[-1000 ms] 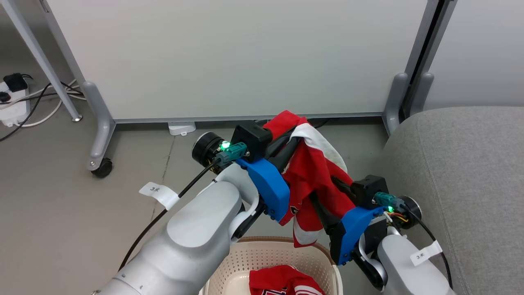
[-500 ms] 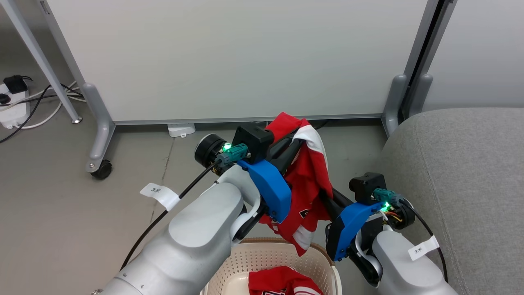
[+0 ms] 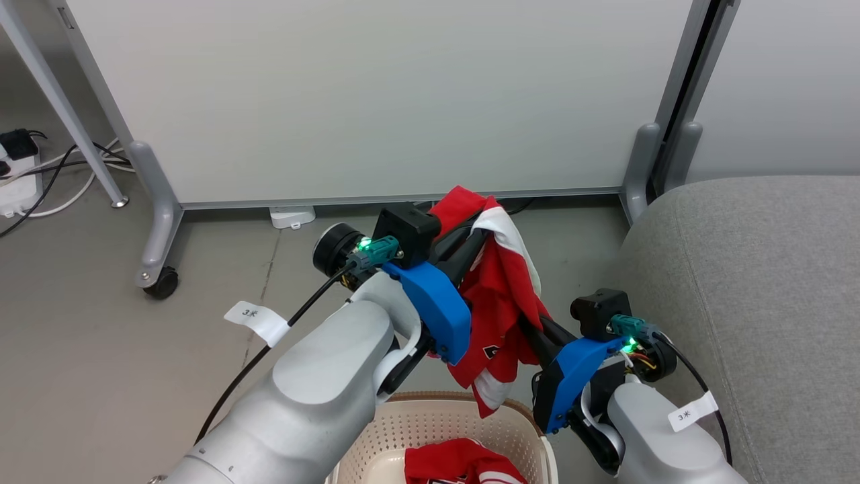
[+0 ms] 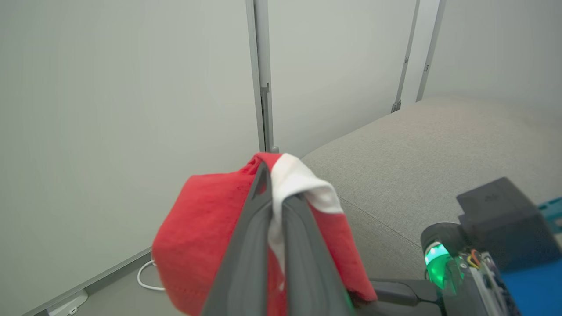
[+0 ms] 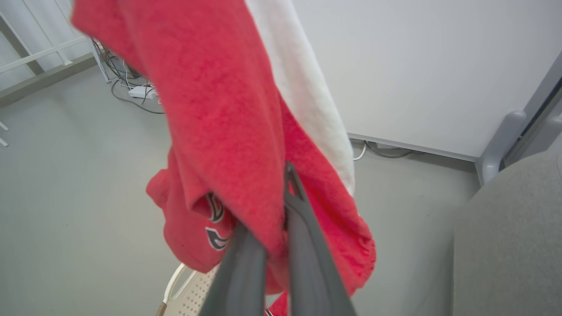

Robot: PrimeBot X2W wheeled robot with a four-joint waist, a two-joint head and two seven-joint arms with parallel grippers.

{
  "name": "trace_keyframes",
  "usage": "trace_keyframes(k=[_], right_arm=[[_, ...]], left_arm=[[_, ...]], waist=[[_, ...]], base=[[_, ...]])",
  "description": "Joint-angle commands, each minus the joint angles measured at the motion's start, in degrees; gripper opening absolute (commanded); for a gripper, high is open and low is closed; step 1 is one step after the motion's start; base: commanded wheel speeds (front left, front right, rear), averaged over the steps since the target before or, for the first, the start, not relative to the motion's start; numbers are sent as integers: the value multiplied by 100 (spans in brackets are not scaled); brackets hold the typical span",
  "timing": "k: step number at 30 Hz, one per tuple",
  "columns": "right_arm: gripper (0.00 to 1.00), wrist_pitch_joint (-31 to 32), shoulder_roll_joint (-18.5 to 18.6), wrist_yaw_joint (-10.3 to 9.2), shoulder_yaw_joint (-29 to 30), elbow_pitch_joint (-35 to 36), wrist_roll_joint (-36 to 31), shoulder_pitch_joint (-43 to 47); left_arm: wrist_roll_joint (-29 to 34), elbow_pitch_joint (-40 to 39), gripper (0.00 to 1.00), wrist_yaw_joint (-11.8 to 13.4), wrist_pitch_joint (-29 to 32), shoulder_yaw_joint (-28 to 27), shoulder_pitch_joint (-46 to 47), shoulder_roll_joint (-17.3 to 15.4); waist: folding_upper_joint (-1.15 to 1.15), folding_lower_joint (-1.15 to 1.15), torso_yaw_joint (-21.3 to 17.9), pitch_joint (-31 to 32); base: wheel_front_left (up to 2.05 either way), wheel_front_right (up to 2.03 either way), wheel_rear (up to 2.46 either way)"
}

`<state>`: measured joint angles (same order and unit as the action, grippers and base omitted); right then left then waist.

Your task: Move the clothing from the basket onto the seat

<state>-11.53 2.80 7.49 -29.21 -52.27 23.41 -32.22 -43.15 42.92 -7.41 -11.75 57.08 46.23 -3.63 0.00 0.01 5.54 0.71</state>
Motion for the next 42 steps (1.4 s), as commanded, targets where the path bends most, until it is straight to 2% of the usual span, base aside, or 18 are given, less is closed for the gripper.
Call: trace_keyframes(k=[1, 7, 9, 11, 12, 13, 14, 27, 32, 37, 42], right_arm=[[0, -42, 17, 1, -15, -23, 42, -101], [0, -115, 16, 1, -71, -105, 122, -165], [0, -129, 16, 1, -78, -130, 153, -186], [0, -139, 16, 1, -92, -154, 165, -183], [0, -148, 17, 1, -102, -168, 172, -188], [0, -157, 17, 1, -113, -175, 181, -196], [0, -166, 17, 1, -123, -181, 194, -206], [0, -228, 17, 1, -139, -307, 234, -280], [0, -246, 17, 1, -203, -303, 280, -285], [0, -265, 17, 1, -219, -283, 285, -310], [0, -294, 17, 1, -118, -298, 224, -316]], left_arm=[[-11, 21, 0, 9, -39, 8, 109, -16], [-54, 38, 0, 5, 3, 64, 108, -33], [-57, 50, 33, 20, -28, 57, 115, -38], [-48, 56, 35, 43, -59, 45, 117, -36], [-48, 60, 42, 45, -70, 41, 112, -36], [-48, 65, 84, 49, -87, 39, 109, -35], [-64, 71, 100, 53, -94, 29, 103, -33], [-174, 96, 100, 90, -158, -11, -130, -159], [-204, 18, 100, 200, -253, -147, -273, -370], [-254, -375, 100, 436, -344, -653, -842, -822], [203, -1440, 100, 637, -348, -1604, -1873, -1303]], waist=[[0, -1, -6, 0], [0, -1, -29, 7], [0, -1, -33, 12], [0, -1, -36, 16], [0, -1, -37, 17], [0, -1, -37, 19], [0, -1, -38, 20], [0, -1, -20, 25], [0, -1, -62, 29], [0, -1, -191, 16], [0, -1, -277, -22]], base=[[0, 0, 0], [0, 0, 0], [0, 0, 0], [0, 0, 0], [0, 0, 0], [0, 0, 0], [0, 0, 0], [0, 0, 0], [0, 0, 0], [0, 0, 0], [0, 0, 0]])
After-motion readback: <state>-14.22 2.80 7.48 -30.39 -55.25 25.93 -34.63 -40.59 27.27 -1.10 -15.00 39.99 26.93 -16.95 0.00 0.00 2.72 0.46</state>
